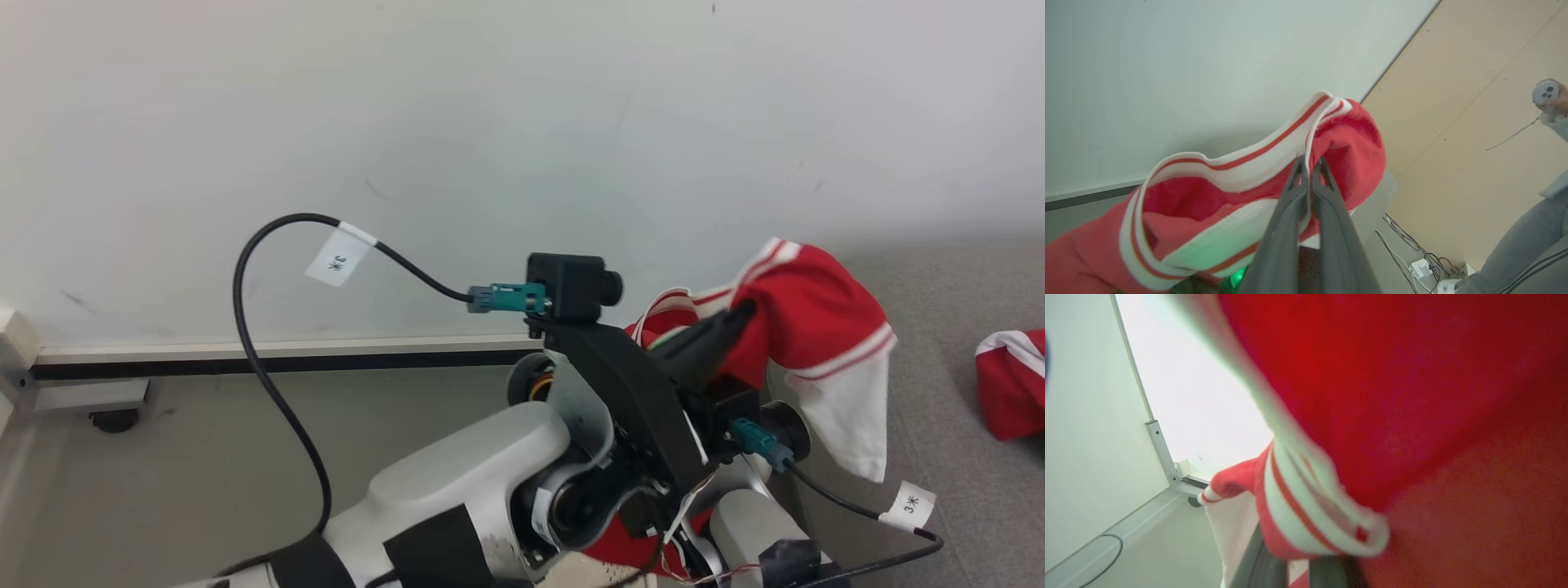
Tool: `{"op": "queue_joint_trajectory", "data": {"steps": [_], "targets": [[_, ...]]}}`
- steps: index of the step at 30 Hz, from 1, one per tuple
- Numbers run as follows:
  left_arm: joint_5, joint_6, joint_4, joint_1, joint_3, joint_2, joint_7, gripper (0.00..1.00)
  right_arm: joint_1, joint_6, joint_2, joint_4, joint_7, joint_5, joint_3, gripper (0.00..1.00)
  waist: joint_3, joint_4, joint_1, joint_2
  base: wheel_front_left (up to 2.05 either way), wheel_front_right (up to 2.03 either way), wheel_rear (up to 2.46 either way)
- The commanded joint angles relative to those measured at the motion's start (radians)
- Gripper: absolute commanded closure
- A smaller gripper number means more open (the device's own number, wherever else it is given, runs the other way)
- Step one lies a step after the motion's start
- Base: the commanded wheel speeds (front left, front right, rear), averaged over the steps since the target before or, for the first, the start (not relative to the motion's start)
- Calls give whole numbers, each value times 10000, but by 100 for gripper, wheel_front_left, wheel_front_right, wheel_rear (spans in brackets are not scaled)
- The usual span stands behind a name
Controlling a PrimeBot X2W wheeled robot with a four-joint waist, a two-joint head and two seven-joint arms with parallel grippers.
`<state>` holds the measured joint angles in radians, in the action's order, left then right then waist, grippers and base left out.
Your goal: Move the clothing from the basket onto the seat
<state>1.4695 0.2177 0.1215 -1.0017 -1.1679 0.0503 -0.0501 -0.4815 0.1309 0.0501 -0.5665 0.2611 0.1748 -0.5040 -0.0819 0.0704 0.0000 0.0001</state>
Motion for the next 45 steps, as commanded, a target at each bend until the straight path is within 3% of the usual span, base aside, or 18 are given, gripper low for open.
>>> {"op": "queue_joint_trajectory", "data": {"steps": [1, 9, 12, 13, 14, 15, 16, 23, 27, 33, 37, 45], "targets": [[29, 1, 131, 88, 72, 2, -103, 100, 52, -3, 2, 6, 46, -3, -93, 100, 4, 11, 0, -1, 0, 0, 0], [-692, 336, 2353, -290, 513, 305, -1145, 100, 474, -3, 3, 156, 47, 474, -869, 100, 46, -78, 0, -1, 0, 0, 0], [-891, 258, 3142, -180, 490, 354, -1459, 98, 605, -3, 6, 293, 47, 573, -953, 100, 73, -152, 0, -1, 0, 0, 0], [-1029, 193, 3372, -178, 408, 378, -1545, 73, 634, -3, 5, 335, 47, 581, -963, 100, 83, -174, 0, -1, 0, 0, 0], [-1135, 149, 3640, -151, 363, 400, -1627, 62, 654, -3, 3, 415, 47, 612, -972, 100, 94, -199, 0, -1, 0, 0, 0], [-1312, 115, 3876, -137, 296, 413, -1709, 19, 669, -3, 6, 507, 47, 626, -945, 100, 109, -228, 0, -1, 0, 0, 0], [-1425, 43, 4087, -98, 228, 427, -1785, 0, 701, -3, 3, 597, 47, 613, -933, 100, 124, -263, 0, -1, 0, 0, 0], [-2260, -403, 5117, 297, 150, 462, -2114, 0, 864, -3, 3, 1074, -51, 359, -575, 100, 210, -412, 0, -1, 0, 0, 0], [-3191, -469, 5101, 612, 803, 682, -2163, 0, 1086, -3, 2, 1344, -224, 191, -227, 100, 270, -453, 0, -1, 0, 0, 0], [-5778, -541, 3791, 2075, 2417, 1324, -2160, 0, 1200, -3, 5, 1933, -422, -116, 185, 100, 396, -751, 0, -1, 0, 0, 0], [-6843, -697, 2875, 3146, 3228, 1630, -2160, 0, 1064, -3, 6, 2218, -586, -292, 323, 100, 492, -1018, 0, -1, 0, 0, 0], [-9061, -1569, 643, 6193, 5502, 1988, -2160, 0, 52, -3, 373, 2896, -1223, -269, 200, 100, 941, -2057, 0, -1, 0, 0, 0]]}}
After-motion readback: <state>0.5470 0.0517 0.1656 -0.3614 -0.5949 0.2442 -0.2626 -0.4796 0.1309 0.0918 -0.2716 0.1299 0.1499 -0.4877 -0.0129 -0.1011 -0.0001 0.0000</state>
